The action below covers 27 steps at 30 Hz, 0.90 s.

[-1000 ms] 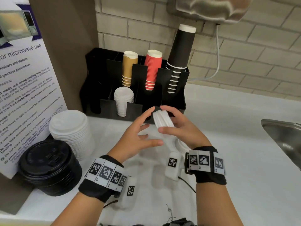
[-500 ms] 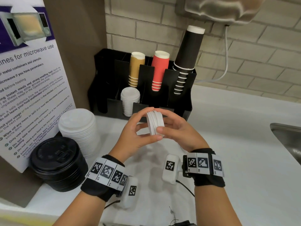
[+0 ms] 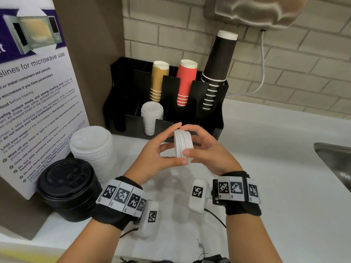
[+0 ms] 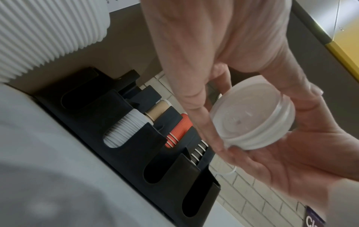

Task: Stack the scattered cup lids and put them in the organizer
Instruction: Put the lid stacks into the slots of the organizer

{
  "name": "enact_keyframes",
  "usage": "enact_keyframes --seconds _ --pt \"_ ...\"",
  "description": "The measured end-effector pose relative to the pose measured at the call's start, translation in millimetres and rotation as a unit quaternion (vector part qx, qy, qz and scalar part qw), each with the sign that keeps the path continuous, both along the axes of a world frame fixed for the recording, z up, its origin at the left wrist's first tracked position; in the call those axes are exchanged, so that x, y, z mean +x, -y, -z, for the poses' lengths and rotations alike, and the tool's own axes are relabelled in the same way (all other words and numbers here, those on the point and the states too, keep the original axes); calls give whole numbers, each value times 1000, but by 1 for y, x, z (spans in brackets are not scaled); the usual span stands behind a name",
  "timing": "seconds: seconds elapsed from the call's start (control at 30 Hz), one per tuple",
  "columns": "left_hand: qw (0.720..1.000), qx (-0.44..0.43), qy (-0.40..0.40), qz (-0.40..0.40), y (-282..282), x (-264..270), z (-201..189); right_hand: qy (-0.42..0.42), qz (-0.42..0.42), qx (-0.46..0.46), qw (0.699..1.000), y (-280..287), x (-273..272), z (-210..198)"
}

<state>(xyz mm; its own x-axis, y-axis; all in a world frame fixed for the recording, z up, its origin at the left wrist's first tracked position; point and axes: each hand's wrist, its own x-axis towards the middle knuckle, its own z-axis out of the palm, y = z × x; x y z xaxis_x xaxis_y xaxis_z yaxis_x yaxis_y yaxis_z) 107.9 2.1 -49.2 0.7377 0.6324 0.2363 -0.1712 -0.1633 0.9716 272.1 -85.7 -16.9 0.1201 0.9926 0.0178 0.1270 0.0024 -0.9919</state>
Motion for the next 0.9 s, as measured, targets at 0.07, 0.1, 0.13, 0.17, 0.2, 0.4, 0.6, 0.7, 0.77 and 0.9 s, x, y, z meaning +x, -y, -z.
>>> enact_keyframes --seconds 0.07,0.1,0.13,0.17,0.2,0.4,0.6,0.7,0.77,0.9 --pt "1000 -6 17 -23 3 1 -1 4 14 12 1000 -1 -3 -1" --pt "999 -7 25 -29 3 2 -1 8 20 18 1000 -1 -4 -2" --pt "999 -8 30 -31 4 2 -1 12 23 22 999 -2 -5 -3" --pt "999 -9 33 -30 3 2 -1 13 25 25 999 -2 -5 -3" --pt "999 -8 34 -26 3 2 -1 12 24 26 999 -2 -6 -3" --pt "999 3 25 -26 1 0 -2 3 7 19 1000 -2 -3 -4" --pt "999 11 15 -45 0 -1 -1 43 21 22 999 -2 -5 -8" --pt "998 13 15 -58 -1 -1 -2 75 29 34 996 -8 -10 -12" --pt "998 14 17 -66 -3 -2 -3 84 29 41 995 -14 -13 -15" --pt "996 17 28 -84 -13 -6 -13 123 11 62 990 -37 -18 -29"
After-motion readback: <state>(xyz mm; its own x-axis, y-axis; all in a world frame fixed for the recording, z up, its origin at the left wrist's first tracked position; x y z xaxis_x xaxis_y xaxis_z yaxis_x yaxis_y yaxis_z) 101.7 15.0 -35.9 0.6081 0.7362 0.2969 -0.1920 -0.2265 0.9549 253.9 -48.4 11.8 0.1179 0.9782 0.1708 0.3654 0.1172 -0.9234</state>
